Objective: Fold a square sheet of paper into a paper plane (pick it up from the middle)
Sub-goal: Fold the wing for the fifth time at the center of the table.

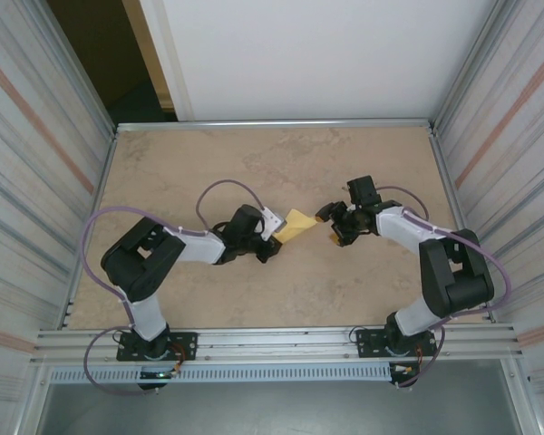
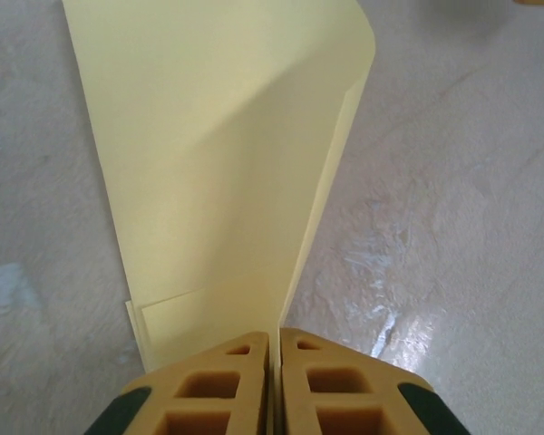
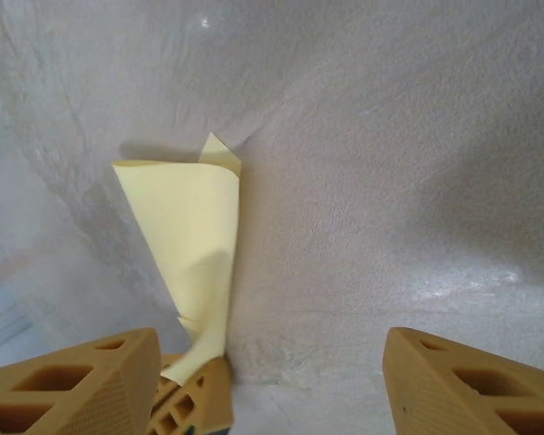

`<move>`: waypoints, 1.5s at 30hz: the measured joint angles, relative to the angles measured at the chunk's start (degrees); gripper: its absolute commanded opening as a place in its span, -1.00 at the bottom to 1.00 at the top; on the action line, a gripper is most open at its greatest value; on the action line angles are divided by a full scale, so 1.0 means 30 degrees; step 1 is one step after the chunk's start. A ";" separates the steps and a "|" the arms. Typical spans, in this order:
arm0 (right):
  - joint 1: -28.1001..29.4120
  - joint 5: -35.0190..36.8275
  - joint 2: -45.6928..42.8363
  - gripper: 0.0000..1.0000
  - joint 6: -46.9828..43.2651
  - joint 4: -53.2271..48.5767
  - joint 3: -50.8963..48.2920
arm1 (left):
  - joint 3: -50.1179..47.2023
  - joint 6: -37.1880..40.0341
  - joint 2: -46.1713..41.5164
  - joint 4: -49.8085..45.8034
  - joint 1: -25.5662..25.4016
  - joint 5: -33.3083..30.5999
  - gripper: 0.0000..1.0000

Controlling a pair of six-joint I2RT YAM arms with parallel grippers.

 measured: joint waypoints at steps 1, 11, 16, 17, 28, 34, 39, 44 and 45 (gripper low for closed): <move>0.0000 0.0000 -0.0168 0.32 -0.0430 0.0189 -0.0197 | 0.0000 -0.0437 0.0051 0.0073 0.0233 0.0393 -0.74; 0.1071 -0.0248 -0.0372 0.37 -0.4532 0.1851 -0.0634 | -0.0146 -0.5501 0.1071 0.2055 0.2251 0.4029 -0.79; 0.2208 -0.0335 0.1005 0.37 -0.5974 0.1923 0.0561 | -0.0146 -0.7315 0.1486 0.2667 0.2419 0.4852 -0.80; 0.2404 -0.0386 0.1384 0.37 -0.6229 0.1916 0.0889 | -0.0146 -0.7606 0.1537 0.2761 0.2419 0.4925 -0.80; 0.3402 -0.0838 0.4925 0.27 -0.8306 0.1115 0.3840 | -0.0095 -0.9486 0.1829 0.3169 0.2535 0.5501 -0.80; 0.3402 -0.0889 0.6178 0.22 -0.8939 0.0291 0.4896 | 0.0036 -1.0091 0.1887 0.3002 0.2601 0.5566 -0.81; 0.3439 -0.0838 0.6761 0.25 -0.9136 -0.0401 0.5603 | 0.0109 -1.0440 0.1974 0.2994 0.2652 0.5719 -0.80; 0.3555 -0.0605 0.7242 0.30 -0.9114 -0.1486 0.6499 | 0.0197 -1.0579 0.1996 0.2849 0.2681 0.5792 -0.77; 0.3628 -0.0481 0.7395 0.31 -0.9078 -0.1821 0.6790 | 0.0226 -1.0586 0.1996 0.2790 0.2681 0.5807 -0.77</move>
